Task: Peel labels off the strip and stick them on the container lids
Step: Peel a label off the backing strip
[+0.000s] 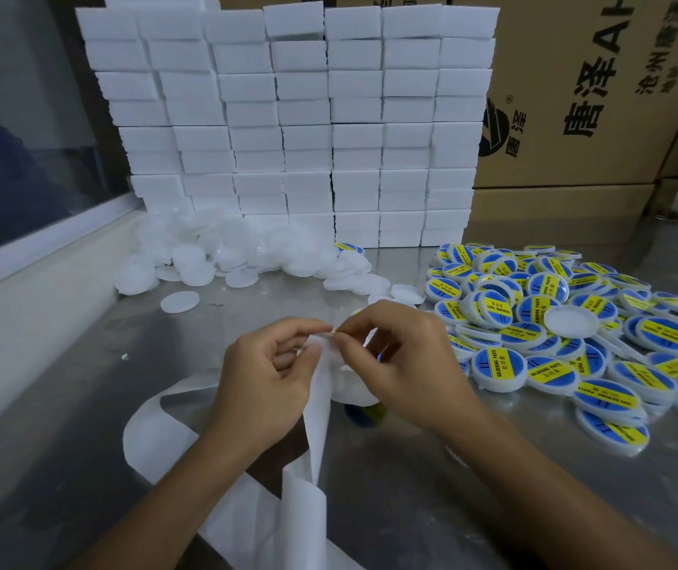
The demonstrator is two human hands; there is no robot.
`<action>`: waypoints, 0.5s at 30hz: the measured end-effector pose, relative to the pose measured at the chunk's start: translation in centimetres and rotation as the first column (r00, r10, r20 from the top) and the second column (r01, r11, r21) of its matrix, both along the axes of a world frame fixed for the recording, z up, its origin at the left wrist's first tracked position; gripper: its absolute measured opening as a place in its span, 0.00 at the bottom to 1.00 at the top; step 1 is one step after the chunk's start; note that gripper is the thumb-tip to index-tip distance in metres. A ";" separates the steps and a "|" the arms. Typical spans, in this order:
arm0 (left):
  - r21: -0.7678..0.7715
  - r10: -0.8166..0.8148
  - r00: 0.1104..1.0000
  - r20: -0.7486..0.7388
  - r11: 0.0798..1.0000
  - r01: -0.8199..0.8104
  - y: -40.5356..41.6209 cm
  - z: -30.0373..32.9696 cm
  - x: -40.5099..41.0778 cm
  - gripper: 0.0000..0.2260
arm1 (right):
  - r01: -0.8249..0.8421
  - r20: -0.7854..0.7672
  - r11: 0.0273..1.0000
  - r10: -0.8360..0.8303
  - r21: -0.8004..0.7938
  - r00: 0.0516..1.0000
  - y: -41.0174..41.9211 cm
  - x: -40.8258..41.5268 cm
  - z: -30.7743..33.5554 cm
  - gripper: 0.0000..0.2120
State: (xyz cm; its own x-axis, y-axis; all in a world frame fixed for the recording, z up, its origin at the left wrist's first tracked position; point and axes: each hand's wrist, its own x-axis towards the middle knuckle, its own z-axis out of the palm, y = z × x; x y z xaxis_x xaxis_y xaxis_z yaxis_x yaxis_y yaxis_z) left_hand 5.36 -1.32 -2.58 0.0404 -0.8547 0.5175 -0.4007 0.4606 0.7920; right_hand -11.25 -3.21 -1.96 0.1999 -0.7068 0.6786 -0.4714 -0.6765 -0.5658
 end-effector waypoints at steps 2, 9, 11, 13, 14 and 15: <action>0.014 0.011 1.000 -0.021 1.000 -0.010 -0.1 -0.1 0.0 0.16 | -0.017 0.106 0.994 0.006 0.106 0.994 -0.1 0.0 0.2 0.04; 0.089 0.082 0.990 -0.117 0.993 -0.072 -0.7 -0.6 0.4 0.15 | -0.143 0.562 0.879 -0.159 0.455 0.812 -0.7 -0.9 1.5 0.03; 0.073 0.133 0.986 -0.102 0.989 -0.126 -1.0 -0.7 0.4 0.12 | -0.174 0.620 0.833 -0.235 0.526 0.749 -1.0 -1.2 1.6 0.02; 0.045 0.200 0.979 -0.048 0.979 -0.198 -1.1 -0.8 0.6 0.09 | -0.196 0.652 0.799 -0.293 0.569 0.699 -1.2 -1.5 1.6 0.02; 0.023 0.239 0.971 -0.004 0.971 -0.239 -1.2 -0.7 0.8 0.08 | -0.195 0.660 0.792 -0.313 0.578 0.683 -1.3 -1.7 1.6 0.02; -0.005 0.278 0.959 0.046 0.960 -0.278 -1.2 -0.7 1.1 0.08 | -0.187 0.664 0.792 -0.328 0.581 0.672 -1.3 -1.8 1.5 0.01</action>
State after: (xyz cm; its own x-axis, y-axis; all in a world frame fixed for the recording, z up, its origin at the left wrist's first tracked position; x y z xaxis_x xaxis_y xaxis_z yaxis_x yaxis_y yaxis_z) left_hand 6.48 -2.50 -3.24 0.2530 -0.8137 0.5233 -0.5490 0.3246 0.7702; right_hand -13.03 -4.55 -0.42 -0.2196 -0.9747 0.0419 0.2150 -0.0902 -0.9724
